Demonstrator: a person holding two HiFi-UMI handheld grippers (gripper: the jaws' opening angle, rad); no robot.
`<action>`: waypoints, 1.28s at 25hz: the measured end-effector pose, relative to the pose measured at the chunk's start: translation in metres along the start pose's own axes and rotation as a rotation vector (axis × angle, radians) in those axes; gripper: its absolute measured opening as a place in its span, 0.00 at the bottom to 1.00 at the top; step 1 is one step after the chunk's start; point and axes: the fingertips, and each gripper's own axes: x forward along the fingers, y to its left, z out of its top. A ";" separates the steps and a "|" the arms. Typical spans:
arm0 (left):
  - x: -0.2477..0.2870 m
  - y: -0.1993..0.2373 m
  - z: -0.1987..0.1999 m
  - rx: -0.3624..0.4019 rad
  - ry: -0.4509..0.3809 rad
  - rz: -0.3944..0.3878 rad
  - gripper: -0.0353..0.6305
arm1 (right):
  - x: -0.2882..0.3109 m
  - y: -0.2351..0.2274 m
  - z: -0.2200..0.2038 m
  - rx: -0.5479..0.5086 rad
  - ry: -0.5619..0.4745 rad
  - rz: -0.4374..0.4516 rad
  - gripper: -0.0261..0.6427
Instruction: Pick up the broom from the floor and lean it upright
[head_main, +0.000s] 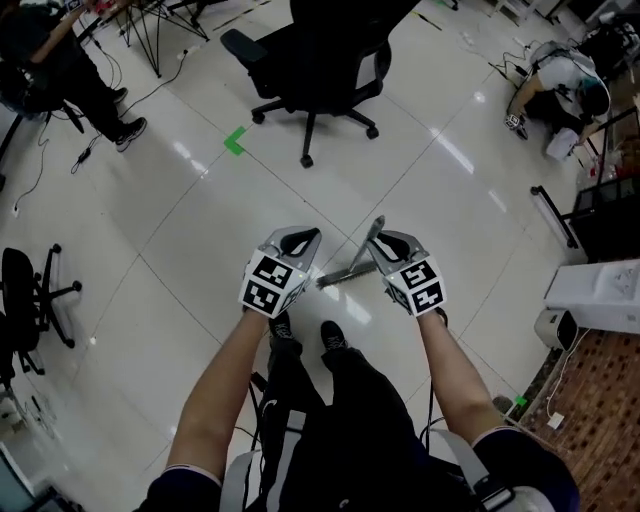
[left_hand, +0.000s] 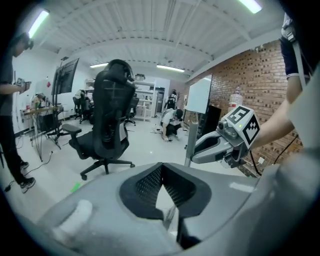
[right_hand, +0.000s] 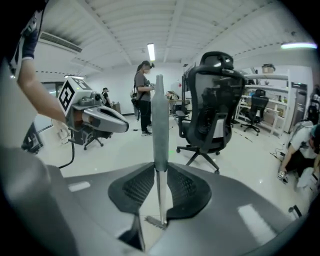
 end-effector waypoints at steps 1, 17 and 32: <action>0.001 -0.011 0.012 0.016 -0.006 -0.022 0.05 | -0.014 -0.004 0.005 0.025 -0.022 -0.024 0.17; 0.006 -0.139 0.176 0.284 -0.170 -0.407 0.05 | -0.193 -0.014 0.094 0.251 -0.335 -0.463 0.16; 0.054 -0.403 0.166 0.502 -0.108 -0.992 0.05 | -0.435 -0.019 -0.070 0.524 -0.268 -1.117 0.16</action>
